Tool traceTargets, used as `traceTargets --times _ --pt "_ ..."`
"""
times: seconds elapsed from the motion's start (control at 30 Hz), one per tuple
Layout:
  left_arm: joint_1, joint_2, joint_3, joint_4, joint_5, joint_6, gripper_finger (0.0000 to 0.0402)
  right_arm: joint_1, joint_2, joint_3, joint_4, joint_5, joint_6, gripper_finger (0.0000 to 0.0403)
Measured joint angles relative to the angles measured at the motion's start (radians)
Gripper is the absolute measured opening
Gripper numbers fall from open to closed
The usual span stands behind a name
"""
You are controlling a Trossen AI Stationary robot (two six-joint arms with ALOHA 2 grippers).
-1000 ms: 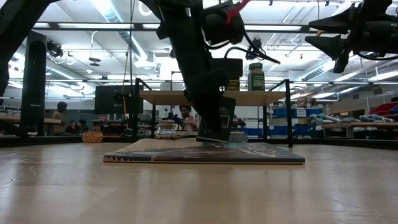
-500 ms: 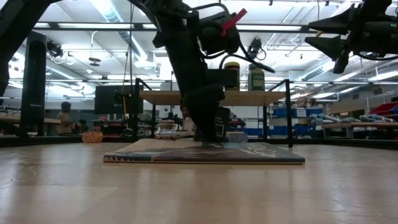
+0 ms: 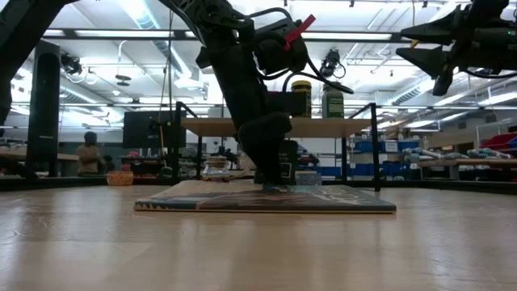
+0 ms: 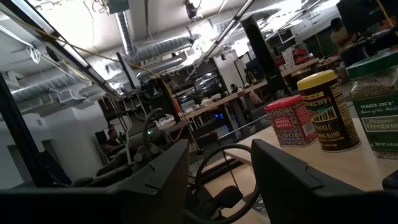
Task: Shelf spices
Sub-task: Remove the black seasoning can from the shelf, then remove the red seasoning can from the shelf
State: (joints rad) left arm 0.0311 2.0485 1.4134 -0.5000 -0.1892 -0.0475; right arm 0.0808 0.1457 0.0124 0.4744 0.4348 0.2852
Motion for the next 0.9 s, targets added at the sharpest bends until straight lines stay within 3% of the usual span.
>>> traceTargets --times 0.2,0.37,0.67,0.9 --pt "0.000 -0.004 -0.005 -0.003 -0.027 -0.048 0.0216 0.000 0.000 0.000 -0.023 -0.001 -0.028 0.0176" --pt "-0.004 -0.043 -0.005 0.001 -0.027 -0.080 0.0250 0.000 0.003 0.000 -0.042 -0.001 -0.043 0.0176" --pt "-0.013 -0.223 -0.004 0.039 -0.041 -0.047 0.0263 0.000 0.005 0.000 -0.038 -0.012 -0.026 0.0199" --pt "0.031 -0.420 -0.001 0.093 -0.227 0.123 0.0264 0.000 0.005 0.000 -0.014 -0.018 -0.024 0.0272"
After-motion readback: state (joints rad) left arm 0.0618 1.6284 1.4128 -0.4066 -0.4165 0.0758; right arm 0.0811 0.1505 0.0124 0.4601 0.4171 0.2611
